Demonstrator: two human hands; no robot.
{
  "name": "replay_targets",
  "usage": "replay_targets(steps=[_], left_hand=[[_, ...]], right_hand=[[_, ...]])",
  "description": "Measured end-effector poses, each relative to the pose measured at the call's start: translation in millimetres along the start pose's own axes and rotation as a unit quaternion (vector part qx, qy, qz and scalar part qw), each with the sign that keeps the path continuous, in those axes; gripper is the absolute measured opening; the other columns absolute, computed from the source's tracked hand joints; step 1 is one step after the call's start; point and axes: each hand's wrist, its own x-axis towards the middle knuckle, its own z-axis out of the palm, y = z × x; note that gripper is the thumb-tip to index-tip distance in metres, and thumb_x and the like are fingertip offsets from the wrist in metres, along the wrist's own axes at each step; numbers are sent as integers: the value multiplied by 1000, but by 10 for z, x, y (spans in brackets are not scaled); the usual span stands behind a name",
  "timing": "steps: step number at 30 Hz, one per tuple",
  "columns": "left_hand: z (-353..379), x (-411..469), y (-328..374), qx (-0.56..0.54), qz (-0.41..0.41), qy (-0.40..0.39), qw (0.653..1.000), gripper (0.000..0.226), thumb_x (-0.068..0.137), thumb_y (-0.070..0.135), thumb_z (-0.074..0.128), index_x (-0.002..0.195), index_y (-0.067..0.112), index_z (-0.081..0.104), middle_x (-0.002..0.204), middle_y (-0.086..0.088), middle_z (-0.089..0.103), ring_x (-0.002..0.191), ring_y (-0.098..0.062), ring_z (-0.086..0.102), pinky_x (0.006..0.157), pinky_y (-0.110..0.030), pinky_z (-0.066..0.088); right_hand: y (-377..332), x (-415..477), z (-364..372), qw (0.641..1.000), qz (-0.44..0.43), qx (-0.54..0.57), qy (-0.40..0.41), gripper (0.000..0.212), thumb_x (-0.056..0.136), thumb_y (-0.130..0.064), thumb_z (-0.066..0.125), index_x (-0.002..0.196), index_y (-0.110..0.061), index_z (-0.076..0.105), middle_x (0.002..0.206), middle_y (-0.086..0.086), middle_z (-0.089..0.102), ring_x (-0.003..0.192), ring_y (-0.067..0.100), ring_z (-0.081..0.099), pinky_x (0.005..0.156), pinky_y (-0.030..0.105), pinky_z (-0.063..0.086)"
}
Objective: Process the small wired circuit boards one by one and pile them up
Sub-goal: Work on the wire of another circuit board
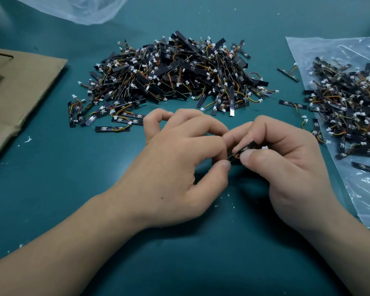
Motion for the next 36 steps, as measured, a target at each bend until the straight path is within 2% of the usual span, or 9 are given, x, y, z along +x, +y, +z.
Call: replay_targets(steps=[3, 7, 10, 12, 16, 20, 25, 32, 36], left_hand=[[-11, -5, -13, -4, 0, -23, 1000, 11, 87, 36, 50, 77, 32, 52, 119, 20, 60, 127, -9, 47, 103, -49, 22], [-6, -22, -29, 11, -8, -63, 998, 24, 85, 35, 45, 87, 29, 68, 137, 27, 55, 149, -9, 32, 114, -56, 14], [-6, -18, -40, -6, -19, -69, 997, 15, 82, 28, 51, 74, 29, 63, 142, 27, 54, 152, -10, 28, 115, -59, 13], [-7, -17, -42, -18, -24, -70, 997, 17, 82, 30, 51, 68, 34, 59, 143, 27, 53, 153, -9, 27, 115, -58, 12], [-5, -15, -46, -28, -27, -80, 996, 25, 80, 38, 43, 67, 37, 64, 145, 30, 52, 154, -5, 23, 117, -57, 9], [-1, -13, -61, -31, -29, -82, 996, 24, 80, 37, 43, 62, 34, 59, 143, 34, 52, 154, -4, 21, 118, -57, 9], [-4, -14, -69, -43, -19, -82, 996, 28, 80, 37, 43, 68, 32, 68, 140, 38, 52, 154, -4, 22, 117, -57, 9], [13, -16, -83, -45, -26, -57, 997, 18, 76, 25, 55, 59, 31, 58, 137, 39, 55, 152, -4, 28, 116, -56, 9], [2, -16, -90, -52, -20, -58, 997, 18, 78, 32, 48, 62, 32, 57, 138, 39, 54, 152, -4, 28, 115, -58, 10]], right_hand=[[-10, 4, 3, 1000, -4, 9, 2, 8, 78, -18, 56, 77, -10, 58, 93, 7, 76, 88, 29, 69, 80, 37, 52], [-16, 2, 14, 1000, -12, 18, -9, 6, 79, -10, 59, 77, -6, 56, 94, 6, 75, 96, 27, 71, 81, 33, 52], [-20, -15, 35, 999, -23, 6, -32, 5, 81, -10, 57, 78, -6, 57, 94, 3, 74, 95, 27, 69, 76, 38, 53], [-34, -21, 43, 999, -34, -9, -38, 5, 81, -10, 56, 77, -8, 57, 94, 1, 73, 92, 25, 68, 75, 34, 51], [-39, -18, 55, 997, -49, -39, -42, 14, 79, 7, 58, 76, -7, 58, 93, 0, 74, 91, 27, 69, 77, 32, 51], [-24, -22, 67, 997, -49, -36, -48, 12, 78, 11, 56, 76, -1, 57, 93, 1, 73, 89, 27, 68, 75, 30, 50], [-8, -28, 59, 998, -39, -24, -43, 8, 81, 9, 56, 77, 2, 57, 93, 7, 73, 92, 27, 70, 75, 31, 49], [-21, -36, 60, 998, -43, -29, -38, 10, 85, -12, 55, 83, -4, 60, 98, 6, 73, 100, 25, 71, 82, 30, 51], [-33, -34, 55, 998, -42, -31, -32, 3, 87, -7, 59, 85, -7, 61, 99, 6, 74, 109, 28, 71, 88, 35, 53]])
